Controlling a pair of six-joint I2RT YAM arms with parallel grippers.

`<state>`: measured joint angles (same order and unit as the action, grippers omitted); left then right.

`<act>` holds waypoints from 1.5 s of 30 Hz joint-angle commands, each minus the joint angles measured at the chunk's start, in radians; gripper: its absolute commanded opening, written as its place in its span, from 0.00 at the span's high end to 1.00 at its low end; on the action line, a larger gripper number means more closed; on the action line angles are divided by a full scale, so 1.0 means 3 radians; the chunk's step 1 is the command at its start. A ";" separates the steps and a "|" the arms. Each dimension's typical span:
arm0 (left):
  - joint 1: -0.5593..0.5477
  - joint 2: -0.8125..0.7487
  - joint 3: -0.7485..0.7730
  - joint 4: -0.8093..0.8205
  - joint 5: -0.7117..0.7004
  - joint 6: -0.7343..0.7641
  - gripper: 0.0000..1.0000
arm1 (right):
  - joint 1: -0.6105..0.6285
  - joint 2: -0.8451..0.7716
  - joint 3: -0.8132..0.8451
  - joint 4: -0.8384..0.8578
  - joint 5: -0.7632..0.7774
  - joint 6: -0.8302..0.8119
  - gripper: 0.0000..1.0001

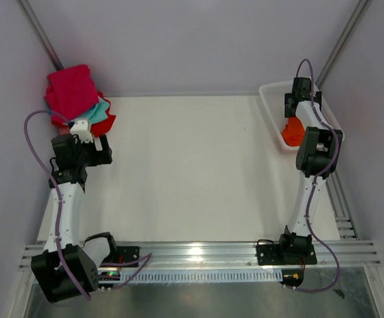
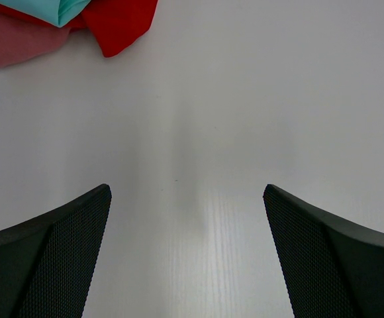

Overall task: Fold and stack the t-shirts
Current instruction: Neatly place the folded tshirt to the corner

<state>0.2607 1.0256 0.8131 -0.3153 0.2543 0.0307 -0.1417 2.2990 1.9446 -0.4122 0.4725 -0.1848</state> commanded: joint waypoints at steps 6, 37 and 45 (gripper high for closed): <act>0.0021 0.0017 0.0020 0.0028 -0.0034 0.0015 0.01 | -0.0116 -0.0075 -0.0085 -0.0369 -0.0347 0.0248 0.01; 0.0021 -0.0054 0.0061 0.0028 -0.0070 -0.0010 0.01 | -0.0172 -0.0274 -0.0433 -0.0585 -0.1130 0.0166 0.10; 0.0021 0.0007 0.0112 -0.0038 0.0083 -0.0026 0.01 | -0.0172 -0.0831 -0.1066 0.0008 -0.1370 0.0151 0.01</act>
<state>0.2607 1.0275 0.8131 -0.3199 0.2413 0.0299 -0.1921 2.1628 1.6726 -0.4736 0.1158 -0.1375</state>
